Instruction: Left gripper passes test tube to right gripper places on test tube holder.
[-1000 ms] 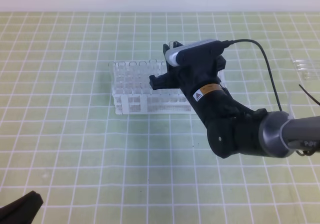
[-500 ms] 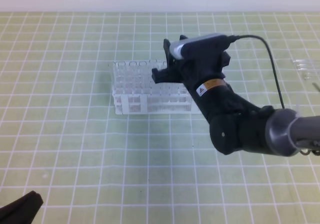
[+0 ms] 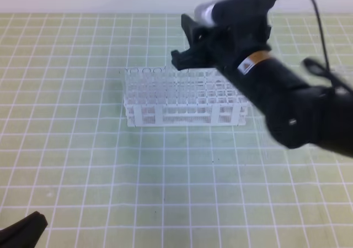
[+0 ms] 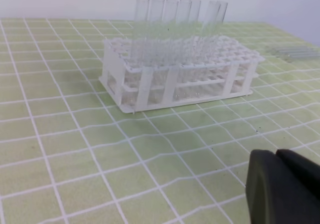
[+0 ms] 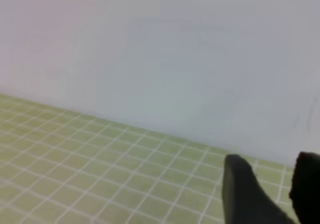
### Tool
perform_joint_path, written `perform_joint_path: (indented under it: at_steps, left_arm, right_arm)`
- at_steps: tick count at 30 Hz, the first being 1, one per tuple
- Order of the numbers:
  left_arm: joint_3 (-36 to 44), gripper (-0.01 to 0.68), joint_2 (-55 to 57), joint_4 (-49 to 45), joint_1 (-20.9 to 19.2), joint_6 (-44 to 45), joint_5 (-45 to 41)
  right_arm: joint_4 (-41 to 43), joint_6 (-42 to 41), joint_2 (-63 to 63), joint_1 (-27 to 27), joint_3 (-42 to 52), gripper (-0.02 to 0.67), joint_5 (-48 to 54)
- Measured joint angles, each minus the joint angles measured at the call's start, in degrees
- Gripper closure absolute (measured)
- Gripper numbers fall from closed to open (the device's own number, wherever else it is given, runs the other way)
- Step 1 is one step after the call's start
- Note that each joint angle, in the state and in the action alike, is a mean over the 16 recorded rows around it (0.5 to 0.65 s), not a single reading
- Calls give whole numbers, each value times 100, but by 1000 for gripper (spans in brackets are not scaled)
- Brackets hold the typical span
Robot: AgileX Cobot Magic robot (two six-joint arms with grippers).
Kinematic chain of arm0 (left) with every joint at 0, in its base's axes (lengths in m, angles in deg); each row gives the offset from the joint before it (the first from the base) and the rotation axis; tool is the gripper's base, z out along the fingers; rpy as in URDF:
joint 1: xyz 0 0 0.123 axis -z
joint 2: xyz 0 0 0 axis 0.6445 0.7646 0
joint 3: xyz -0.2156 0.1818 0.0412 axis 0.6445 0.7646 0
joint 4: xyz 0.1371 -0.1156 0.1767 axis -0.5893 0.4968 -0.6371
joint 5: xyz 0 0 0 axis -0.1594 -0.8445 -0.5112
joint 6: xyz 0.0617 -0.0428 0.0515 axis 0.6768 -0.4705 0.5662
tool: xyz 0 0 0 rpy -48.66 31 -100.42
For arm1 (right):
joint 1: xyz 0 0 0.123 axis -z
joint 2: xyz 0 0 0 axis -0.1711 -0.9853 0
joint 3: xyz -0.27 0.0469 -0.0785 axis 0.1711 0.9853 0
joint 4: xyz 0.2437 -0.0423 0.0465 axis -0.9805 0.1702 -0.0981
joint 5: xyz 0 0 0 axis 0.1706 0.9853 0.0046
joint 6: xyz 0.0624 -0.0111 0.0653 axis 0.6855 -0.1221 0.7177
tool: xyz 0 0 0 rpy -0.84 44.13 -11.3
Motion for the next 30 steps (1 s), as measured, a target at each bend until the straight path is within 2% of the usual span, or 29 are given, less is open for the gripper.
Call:
perform_joint_path:
  at_steps: [7, 13, 23, 30]
  left_arm:
    - [-37, 675, -13, 4, 3, 0, -31]
    - [-49, 675, -19, 6, 4, 0, -41]
    - [-55, 675, -24, 6, 5, 0, -46]
    - [-49, 675, -19, 6, 4, 0, -41]
  right_arm:
    - [19, -177, 1007, 0, 92, 567, 1254]
    - [32, -260, 1927, 0, 577, 643, 1753]
    - [-75, -327, 3391, 0, 2045, 662, 1781]
    - [-214, -330, 3861, 0, 2818, 662, 1707]
